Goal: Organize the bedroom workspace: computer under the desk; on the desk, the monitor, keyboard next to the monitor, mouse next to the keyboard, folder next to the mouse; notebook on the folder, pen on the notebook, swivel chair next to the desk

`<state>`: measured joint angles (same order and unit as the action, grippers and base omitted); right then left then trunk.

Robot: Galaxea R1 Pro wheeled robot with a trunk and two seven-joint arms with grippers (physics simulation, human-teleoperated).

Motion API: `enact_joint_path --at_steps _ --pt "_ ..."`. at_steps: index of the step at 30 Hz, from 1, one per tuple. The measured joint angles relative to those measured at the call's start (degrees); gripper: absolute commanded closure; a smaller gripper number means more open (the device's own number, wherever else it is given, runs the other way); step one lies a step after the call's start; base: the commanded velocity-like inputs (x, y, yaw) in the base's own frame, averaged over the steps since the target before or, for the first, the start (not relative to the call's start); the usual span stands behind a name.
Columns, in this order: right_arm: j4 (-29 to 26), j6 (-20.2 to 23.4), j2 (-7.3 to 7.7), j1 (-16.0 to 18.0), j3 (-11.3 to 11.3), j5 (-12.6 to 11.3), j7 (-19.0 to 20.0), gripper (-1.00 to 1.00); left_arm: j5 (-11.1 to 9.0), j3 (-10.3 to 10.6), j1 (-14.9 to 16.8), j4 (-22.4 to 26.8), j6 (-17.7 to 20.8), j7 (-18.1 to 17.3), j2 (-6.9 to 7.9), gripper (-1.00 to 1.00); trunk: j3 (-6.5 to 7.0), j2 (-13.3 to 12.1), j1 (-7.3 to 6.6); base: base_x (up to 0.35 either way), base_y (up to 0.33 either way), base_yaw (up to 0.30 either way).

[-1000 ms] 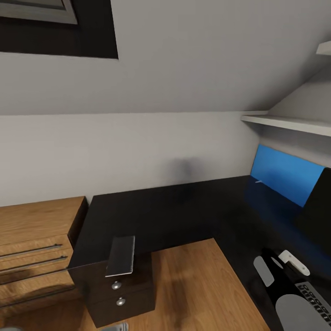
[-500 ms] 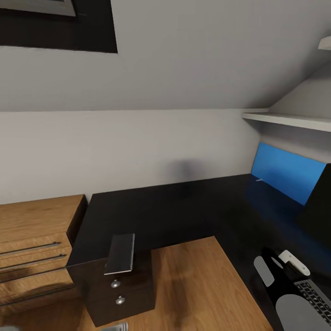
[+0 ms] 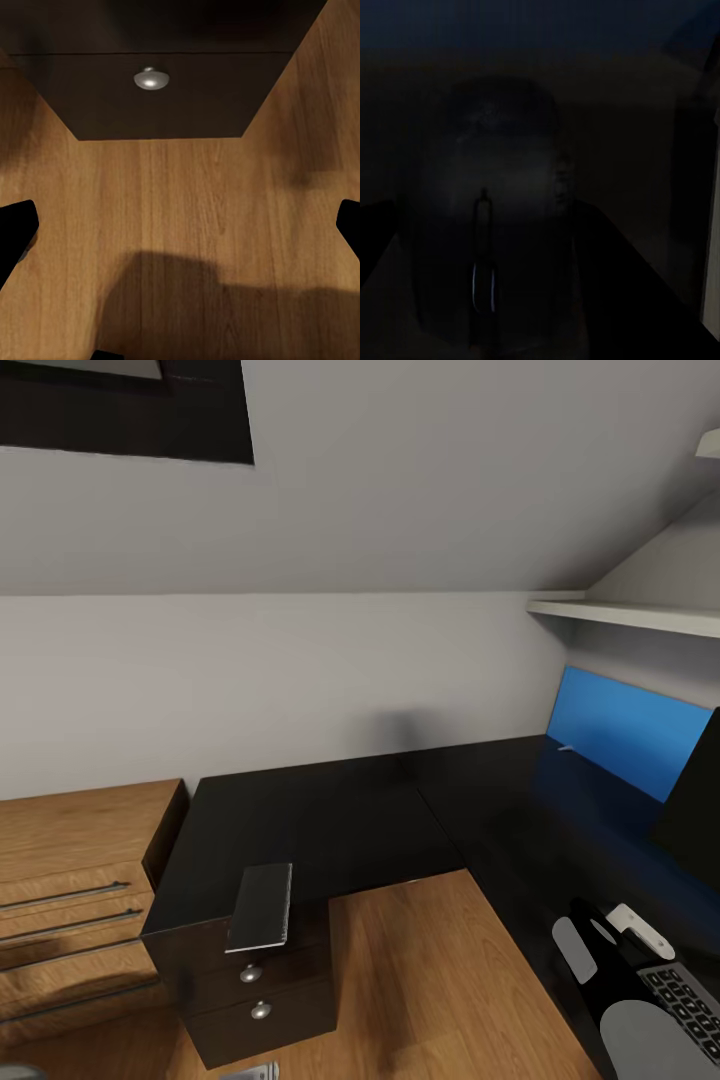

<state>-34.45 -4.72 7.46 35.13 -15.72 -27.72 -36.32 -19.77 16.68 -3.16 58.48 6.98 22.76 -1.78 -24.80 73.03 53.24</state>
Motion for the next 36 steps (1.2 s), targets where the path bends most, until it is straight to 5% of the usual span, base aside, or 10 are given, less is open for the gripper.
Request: enact_joint_path --at_steps 6,12,26,27,36 --pt "0.0 0.0 0.04 0.0 -0.2 0.0 -0.1 1.0 0.0 0.0 0.0 0.0 0.0 0.0 0.0 -1.0 0.0 0.0 0.0 0.0 0.0 0.0" --pt "0.0 0.0 0.08 0.0 -4.7 0.0 -0.1 1.0 0.0 0.0 0.0 0.0 0.0 0.0 0.0 -1.0 0.0 0.0 0.0 0.0 0.0 0.0" --pt "0.0 0.0 0.0 0.0 -5.2 0.4 0.0 1.0 0.0 0.0 0.0 0.0 0.0 0.0 0.0 -1.0 0.0 0.0 0.0 0.0 0.0 0.0" --pt "0.0 -0.1 0.0 0.0 -5.2 0.4 0.0 -1.0 0.0 0.0 0.0 0.0 0.0 0.0 0.0 -1.0 0.0 0.0 0.0 0.0 0.0 0.0" --pt "-0.1 -0.3 0.07 0.0 -5.2 0.4 0.0 -1.0 0.0 0.1 0.0 0.0 0.0 0.0 0.0 -1.0 0.0 0.0 0.0 0.0 0.0 0.0"
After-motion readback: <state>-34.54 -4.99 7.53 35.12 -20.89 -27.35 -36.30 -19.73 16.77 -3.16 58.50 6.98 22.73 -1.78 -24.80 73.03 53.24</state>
